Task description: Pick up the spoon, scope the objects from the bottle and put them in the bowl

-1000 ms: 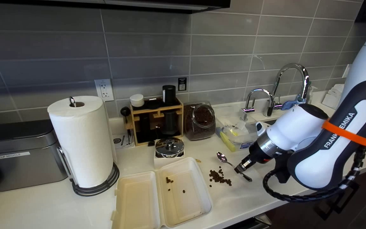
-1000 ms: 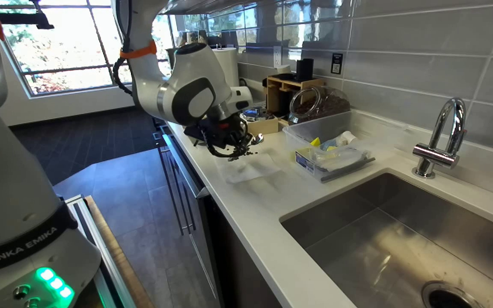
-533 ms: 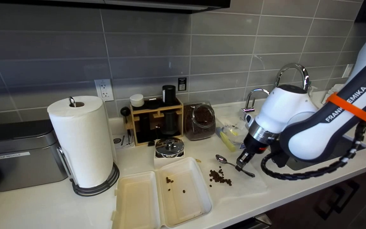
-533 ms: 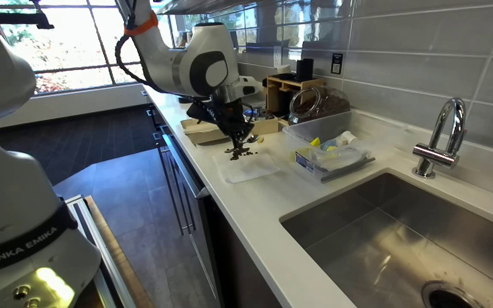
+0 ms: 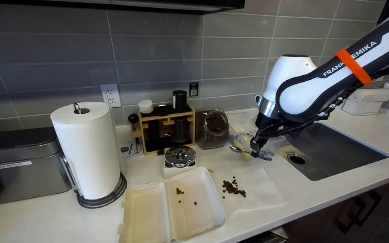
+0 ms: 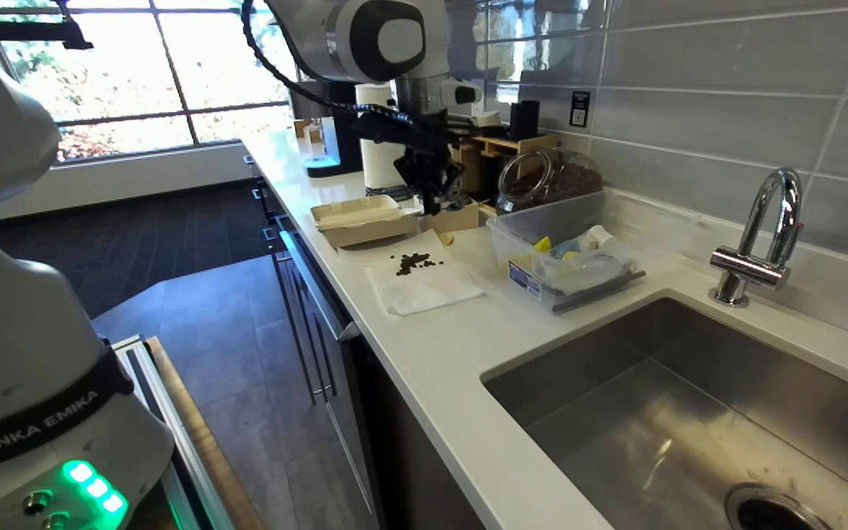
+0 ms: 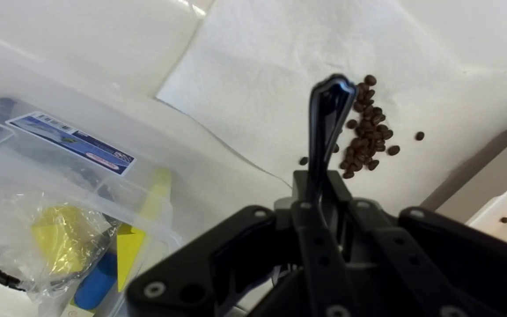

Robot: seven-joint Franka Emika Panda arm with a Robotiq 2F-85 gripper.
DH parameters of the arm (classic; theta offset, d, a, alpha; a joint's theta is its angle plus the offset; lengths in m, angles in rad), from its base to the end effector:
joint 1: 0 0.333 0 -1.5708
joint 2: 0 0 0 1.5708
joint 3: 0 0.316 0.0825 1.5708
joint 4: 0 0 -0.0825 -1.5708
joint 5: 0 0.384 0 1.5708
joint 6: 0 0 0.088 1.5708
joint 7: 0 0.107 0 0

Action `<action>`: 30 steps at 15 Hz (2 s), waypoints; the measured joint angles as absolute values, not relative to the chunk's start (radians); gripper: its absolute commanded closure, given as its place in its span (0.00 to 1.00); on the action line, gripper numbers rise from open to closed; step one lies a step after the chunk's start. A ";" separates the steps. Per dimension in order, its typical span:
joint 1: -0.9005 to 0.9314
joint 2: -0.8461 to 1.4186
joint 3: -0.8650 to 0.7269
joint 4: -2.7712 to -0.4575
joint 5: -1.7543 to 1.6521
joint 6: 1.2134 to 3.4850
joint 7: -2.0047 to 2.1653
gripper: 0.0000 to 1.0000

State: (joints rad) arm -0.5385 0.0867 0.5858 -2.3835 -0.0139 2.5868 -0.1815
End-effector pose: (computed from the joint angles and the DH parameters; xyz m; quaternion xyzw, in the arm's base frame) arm 0.5128 0.0251 0.3027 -0.9908 -0.1171 -0.0668 0.0154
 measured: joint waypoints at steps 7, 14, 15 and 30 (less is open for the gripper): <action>-0.302 0.086 0.329 -2.357 -0.032 2.587 -0.182 0.97; -0.124 0.131 0.110 -2.203 -0.136 2.564 -0.185 0.97; -0.111 0.146 0.099 -2.182 -0.140 2.561 -0.188 0.97; -0.064 0.382 0.065 -1.875 -0.050 2.463 -0.212 0.97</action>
State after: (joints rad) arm -0.0644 0.3821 0.0653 -1.8751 -0.0498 2.4625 -0.2117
